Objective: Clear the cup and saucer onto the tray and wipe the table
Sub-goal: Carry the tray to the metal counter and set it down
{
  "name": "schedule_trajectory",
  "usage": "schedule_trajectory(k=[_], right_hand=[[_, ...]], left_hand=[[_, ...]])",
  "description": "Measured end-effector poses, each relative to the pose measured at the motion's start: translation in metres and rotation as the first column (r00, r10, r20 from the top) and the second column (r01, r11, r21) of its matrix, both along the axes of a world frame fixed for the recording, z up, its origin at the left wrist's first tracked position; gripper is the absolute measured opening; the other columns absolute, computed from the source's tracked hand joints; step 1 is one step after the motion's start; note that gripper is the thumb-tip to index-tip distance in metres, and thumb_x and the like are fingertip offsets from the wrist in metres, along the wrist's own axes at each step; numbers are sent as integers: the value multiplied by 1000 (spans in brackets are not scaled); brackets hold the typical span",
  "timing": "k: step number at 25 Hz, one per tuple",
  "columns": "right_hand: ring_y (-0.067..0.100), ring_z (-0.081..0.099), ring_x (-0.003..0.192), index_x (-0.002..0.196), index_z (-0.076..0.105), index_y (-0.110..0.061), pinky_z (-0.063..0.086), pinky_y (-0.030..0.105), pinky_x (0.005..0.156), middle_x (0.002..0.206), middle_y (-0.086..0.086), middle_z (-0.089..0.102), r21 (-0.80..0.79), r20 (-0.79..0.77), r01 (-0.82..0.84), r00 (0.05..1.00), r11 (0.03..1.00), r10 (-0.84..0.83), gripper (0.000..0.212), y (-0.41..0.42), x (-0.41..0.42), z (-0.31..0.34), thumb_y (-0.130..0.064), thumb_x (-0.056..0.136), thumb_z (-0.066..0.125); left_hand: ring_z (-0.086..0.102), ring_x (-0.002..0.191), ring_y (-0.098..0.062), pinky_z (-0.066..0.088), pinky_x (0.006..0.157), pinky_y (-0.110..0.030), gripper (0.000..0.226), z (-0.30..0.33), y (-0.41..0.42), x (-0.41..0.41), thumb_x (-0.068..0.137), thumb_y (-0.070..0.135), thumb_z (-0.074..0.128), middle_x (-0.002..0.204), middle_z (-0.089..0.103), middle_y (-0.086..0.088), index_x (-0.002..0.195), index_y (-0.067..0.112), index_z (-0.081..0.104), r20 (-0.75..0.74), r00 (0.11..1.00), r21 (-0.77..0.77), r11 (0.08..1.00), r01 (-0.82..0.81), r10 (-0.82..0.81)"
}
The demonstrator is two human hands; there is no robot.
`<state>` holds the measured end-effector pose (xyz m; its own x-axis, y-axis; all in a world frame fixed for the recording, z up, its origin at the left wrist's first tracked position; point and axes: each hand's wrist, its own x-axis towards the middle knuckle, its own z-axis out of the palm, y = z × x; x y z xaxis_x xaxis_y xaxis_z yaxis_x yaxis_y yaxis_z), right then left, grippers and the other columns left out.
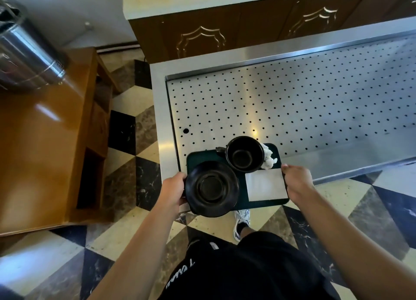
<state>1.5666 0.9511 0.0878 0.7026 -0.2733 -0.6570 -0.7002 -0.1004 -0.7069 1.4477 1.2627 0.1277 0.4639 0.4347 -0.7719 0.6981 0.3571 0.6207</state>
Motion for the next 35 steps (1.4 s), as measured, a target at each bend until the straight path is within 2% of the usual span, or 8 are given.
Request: schedule_trajectory(k=[2, 5, 9, 18, 22, 27, 31, 35], right_hand=[[24, 48, 84, 82, 64, 6, 44, 40, 72, 90, 8, 52, -7, 0, 0, 1000, 1000, 0, 29, 1, 32, -4, -15, 100, 60], [18, 56, 81, 84, 70, -15, 48, 37, 77, 88, -1, 60, 21, -11, -39, 999, 999, 39, 23, 5, 74, -4, -16, 104, 58], [22, 56, 96, 85, 69, -15, 50, 42, 88, 92, 2, 62, -24, -19, -110, 994, 994, 110, 24, 10, 120, -12, -14, 104, 55], [20, 52, 85, 101, 75, -1, 42, 29, 80, 88, 6, 60, -106, -71, -157, 986, 982, 150, 24, 22, 161, -33, -18, 105, 57], [19, 50, 83, 106, 72, 8, 52, 36, 85, 80, 25, 58, -97, -110, -157, 983, 983, 146, 32, 20, 162, -44, -20, 105, 56], [24, 57, 85, 112, 76, -4, 56, 50, 99, 88, 9, 65, -111, -114, -143, 985, 983, 130, 28, 23, 166, -49, -22, 106, 55], [27, 61, 89, 114, 74, 2, 53, 60, 105, 109, 34, 71, -124, -97, -147, 986, 981, 135, 30, 24, 165, -50, -20, 107, 55], [33, 71, 105, 120, 75, -4, 56, 49, 104, 105, 13, 76, -129, -98, -133, 988, 983, 121, 28, 24, 166, -52, -20, 107, 56]], left_hand=[[68, 89, -30, 56, 69, -36, 25, -2, -1, 26, 101, 24, 49, 86, 69, -11, 98, 9, 69, -6, 1000, 9, 1000, -22, 22], [66, 84, -28, 55, 67, -35, 22, -4, -9, 63, 100, 25, 49, 81, 67, -9, 91, 13, 64, -34, 996, -4, 996, -85, 85], [66, 72, -25, 54, 59, -30, 23, -13, -18, 106, 100, 28, 50, 64, 66, -3, 88, 13, 62, -86, 981, 15, 985, -174, 175], [69, 89, -30, 56, 82, -40, 26, -52, -15, 146, 100, 37, 51, 98, 72, -11, 100, 14, 64, -234, 944, 68, 973, -221, 231], [69, 86, -30, 59, 76, -40, 30, -62, -8, 157, 99, 36, 51, 97, 72, -12, 108, 10, 64, -266, 940, 53, 977, -208, 215], [69, 96, -34, 55, 97, -55, 34, -73, -3, 163, 99, 39, 51, 104, 73, -13, 114, 11, 65, -299, 938, 21, 984, -178, 176], [68, 89, -33, 58, 83, -44, 33, -78, 0, 166, 100, 36, 52, 101, 72, -15, 113, 8, 65, -294, 941, 9, 985, -172, 167], [70, 96, -33, 58, 94, -50, 34, -82, 2, 164, 100, 39, 51, 105, 74, -15, 112, 11, 66, -309, 942, -2, 990, -141, 133]])
